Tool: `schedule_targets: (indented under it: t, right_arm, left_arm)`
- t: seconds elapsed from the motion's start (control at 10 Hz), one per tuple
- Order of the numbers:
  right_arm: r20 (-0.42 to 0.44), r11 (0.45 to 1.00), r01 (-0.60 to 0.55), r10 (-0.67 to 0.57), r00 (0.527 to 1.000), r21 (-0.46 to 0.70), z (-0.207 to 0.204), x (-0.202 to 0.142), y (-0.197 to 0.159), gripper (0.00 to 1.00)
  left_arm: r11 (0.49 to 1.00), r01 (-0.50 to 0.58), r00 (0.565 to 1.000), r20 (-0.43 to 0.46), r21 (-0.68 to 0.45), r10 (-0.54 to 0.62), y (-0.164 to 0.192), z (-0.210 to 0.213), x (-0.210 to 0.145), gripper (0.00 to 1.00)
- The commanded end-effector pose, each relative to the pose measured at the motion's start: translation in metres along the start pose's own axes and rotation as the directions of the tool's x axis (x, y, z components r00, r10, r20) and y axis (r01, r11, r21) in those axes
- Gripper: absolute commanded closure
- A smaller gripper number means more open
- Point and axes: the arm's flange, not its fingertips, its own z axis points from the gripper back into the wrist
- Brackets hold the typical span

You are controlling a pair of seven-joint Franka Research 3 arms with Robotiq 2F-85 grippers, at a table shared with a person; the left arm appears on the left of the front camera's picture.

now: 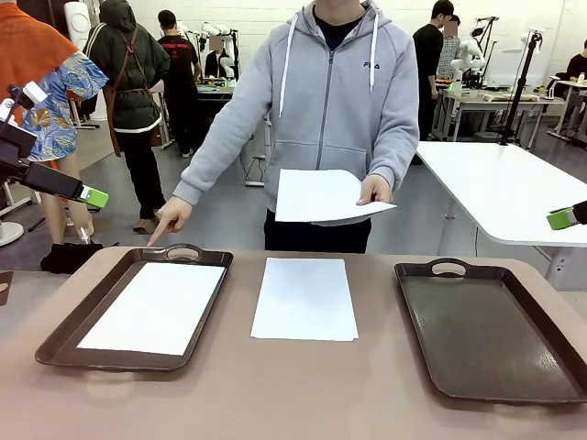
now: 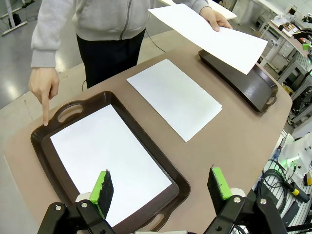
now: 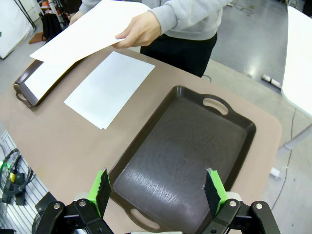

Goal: Sort the A4 documents.
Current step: Receive the A4 Paper.

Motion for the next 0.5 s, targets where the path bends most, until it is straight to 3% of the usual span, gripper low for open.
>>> schedule_targets:
  t: [0.0,0.4]
  right_arm:
    - [0.002,1.0,0.0,0.0,1.0,0.014,-0.0019,-0.0004,-0.0001,0.0]
    - [0.002,1.0,0.0,0.0,1.0,0.014,-0.0019,-0.0004,-0.0001,0.0]
  left_arm:
    - [1.0,0.002,1.0,0.001,-0.009,-0.002,0.001,-0.0009,-0.0007,0.0]
    - [1.0,0.002,1.0,0.001,-0.009,-0.002,0.001,-0.0009,-0.0007,0.0]
